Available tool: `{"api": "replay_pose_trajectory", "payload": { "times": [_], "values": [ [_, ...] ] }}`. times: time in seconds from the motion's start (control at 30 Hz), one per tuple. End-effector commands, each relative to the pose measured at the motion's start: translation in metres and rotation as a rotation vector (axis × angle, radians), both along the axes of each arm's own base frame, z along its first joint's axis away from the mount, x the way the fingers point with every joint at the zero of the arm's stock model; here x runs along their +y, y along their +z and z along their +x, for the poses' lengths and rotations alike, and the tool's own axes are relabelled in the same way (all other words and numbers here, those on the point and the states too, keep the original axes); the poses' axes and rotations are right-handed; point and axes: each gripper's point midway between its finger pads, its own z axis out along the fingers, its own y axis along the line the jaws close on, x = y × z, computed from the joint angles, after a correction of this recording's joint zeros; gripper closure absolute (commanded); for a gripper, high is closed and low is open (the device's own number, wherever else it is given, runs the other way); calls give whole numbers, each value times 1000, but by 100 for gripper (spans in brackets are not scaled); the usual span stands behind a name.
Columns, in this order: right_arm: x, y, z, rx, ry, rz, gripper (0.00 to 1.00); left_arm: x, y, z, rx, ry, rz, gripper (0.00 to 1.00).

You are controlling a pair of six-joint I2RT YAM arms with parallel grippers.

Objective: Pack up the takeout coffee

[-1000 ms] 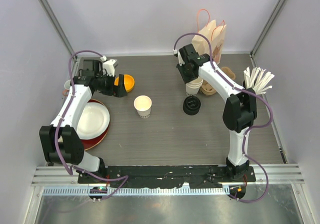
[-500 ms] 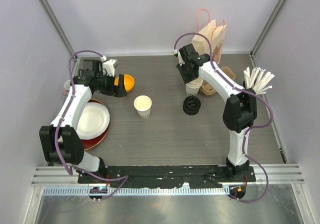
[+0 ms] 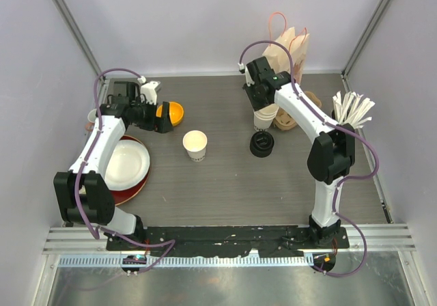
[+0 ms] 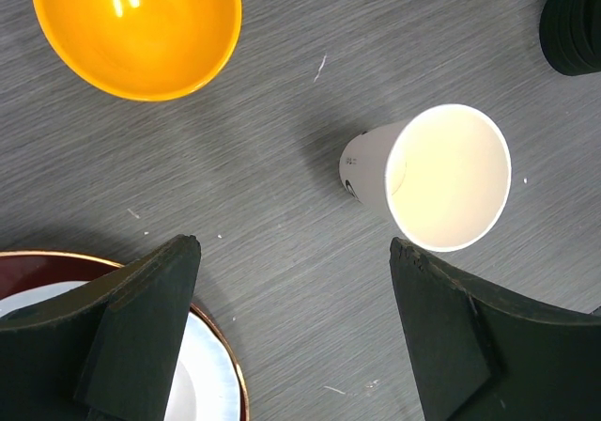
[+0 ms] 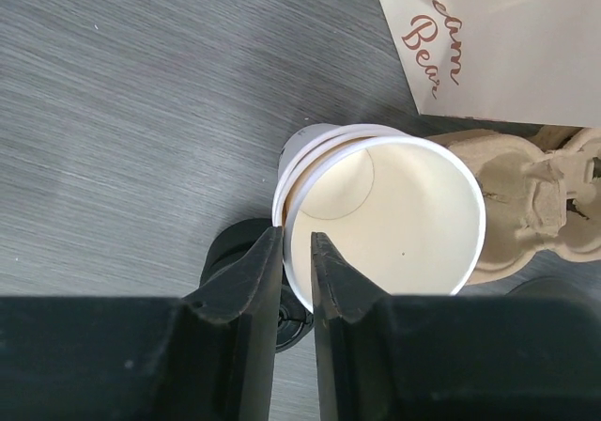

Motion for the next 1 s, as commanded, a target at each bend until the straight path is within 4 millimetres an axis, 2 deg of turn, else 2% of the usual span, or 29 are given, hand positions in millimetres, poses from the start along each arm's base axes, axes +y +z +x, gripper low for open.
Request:
{"api": "replay_pose_trajectory", "payload": {
  "times": [0.0,0.17,0.33,0.97],
  "values": [
    [-2,28,1,-60,-1,13,76,1,12,1,-45,-3,9,13],
    [0,22,0,-44,7,17,75,1,13,1,-48,-7,11,13],
    [2,16,-2,-24,18,15,79,1,13,0,-48,-7,11,13],
    [2,12,-5,1,32,11,75,1,18,0,-64,-6,11,13]
  ]
}}
